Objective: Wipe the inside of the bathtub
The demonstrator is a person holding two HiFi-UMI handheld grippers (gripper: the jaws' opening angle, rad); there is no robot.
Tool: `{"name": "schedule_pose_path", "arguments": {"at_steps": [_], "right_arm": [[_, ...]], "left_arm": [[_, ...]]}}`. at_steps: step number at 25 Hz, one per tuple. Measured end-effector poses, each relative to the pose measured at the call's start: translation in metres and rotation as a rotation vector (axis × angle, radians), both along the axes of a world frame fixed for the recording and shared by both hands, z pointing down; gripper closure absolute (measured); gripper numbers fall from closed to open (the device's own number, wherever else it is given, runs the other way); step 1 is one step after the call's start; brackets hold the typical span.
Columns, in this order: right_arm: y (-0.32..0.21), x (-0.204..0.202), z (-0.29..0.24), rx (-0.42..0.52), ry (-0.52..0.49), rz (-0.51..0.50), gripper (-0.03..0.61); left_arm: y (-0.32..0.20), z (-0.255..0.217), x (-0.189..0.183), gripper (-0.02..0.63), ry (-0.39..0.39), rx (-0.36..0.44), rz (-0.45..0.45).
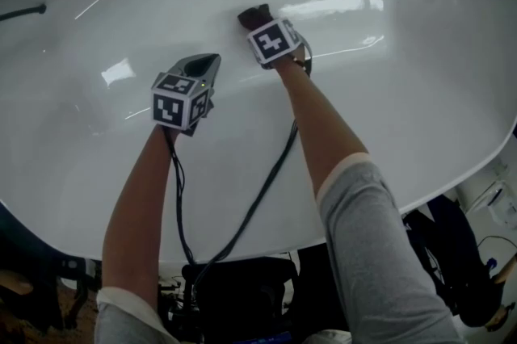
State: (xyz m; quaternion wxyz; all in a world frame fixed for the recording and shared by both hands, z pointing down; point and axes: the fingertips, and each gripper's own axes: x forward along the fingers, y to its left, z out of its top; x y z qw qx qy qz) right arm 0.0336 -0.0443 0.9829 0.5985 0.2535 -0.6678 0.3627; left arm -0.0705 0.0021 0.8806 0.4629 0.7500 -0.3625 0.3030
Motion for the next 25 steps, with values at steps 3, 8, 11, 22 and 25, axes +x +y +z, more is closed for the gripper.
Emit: {"name": "schedule_pose_path", "arguments": {"at_steps": [3, 8, 11, 22, 25], "right_arm": [[-0.004, -0.006, 0.000, 0.012, -0.024, -0.076, 0.449], [-0.032, 0.059, -0.004, 0.114, 0.106, -0.062, 0.449], [-0.055, 0.109, -0.008, 0.202, 0.192, 0.082, 0.449], [0.003, 0.097, 0.002, 0.012, 0.133, -0.242, 0.453], [0.033, 0.084, 0.001, -0.117, 0.081, -0.485, 0.453]], "left_arm": [[-0.001, -0.002, -0.002, 0.606, -0.007, 0.001, 0.003], [-0.005, -0.007, -0.002, 0.606, 0.002, 0.014, -0.006], [-0.001, -0.006, 0.001, 0.606, 0.011, 0.013, -0.016], [0.013, 0.005, 0.009, 0.606, 0.027, -0.017, -0.028], [0.011, 0.002, 0.016, 0.606, 0.033, -0.009, -0.014]]}}
